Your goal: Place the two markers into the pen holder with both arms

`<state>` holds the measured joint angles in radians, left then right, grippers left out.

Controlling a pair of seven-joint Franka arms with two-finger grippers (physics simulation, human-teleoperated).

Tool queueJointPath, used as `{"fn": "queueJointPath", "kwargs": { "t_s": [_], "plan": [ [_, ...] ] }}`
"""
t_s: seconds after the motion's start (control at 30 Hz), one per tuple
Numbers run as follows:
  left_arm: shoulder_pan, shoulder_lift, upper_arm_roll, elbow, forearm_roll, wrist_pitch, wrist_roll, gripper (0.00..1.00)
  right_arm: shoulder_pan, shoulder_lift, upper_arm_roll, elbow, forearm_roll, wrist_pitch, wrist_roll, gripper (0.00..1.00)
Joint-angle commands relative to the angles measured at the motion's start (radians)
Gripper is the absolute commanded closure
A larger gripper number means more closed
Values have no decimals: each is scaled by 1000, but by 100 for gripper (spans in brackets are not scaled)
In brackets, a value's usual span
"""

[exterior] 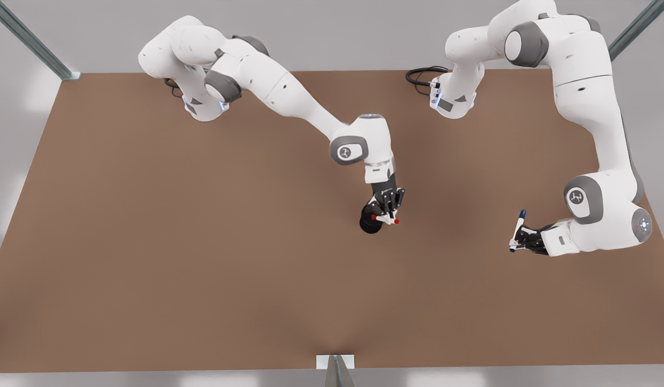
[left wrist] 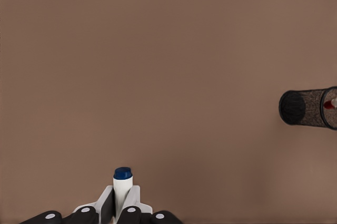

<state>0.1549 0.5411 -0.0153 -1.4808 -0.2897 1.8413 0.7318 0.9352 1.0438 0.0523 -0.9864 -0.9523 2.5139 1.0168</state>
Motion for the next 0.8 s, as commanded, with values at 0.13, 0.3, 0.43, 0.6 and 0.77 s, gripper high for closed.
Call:
{"fn": "queueJointPath", "kwargs": {
  "t_s": [0.13,0.3,0.43,0.6,0.77],
  "plan": [
    [-3,-1,0,2,-8,-14,54,79,-6,7,1,-5,-40,-6,72,0],
    [-41,-7,-2,39,1,-19,55,79,-139,-226,9,-5,412,-211,-291,0],
    [-40,-9,-135,73,-205,-53,243,79,-622,-614,162,-111,769,-711,-527,0],
    [-97,0,-265,60,-621,108,914,79,-840,-936,-15,-570,934,-805,-945,0],
    [-115,-44,-270,-159,-965,151,1426,79,-923,-803,3,-400,934,-911,-957,0]
  ]
}}
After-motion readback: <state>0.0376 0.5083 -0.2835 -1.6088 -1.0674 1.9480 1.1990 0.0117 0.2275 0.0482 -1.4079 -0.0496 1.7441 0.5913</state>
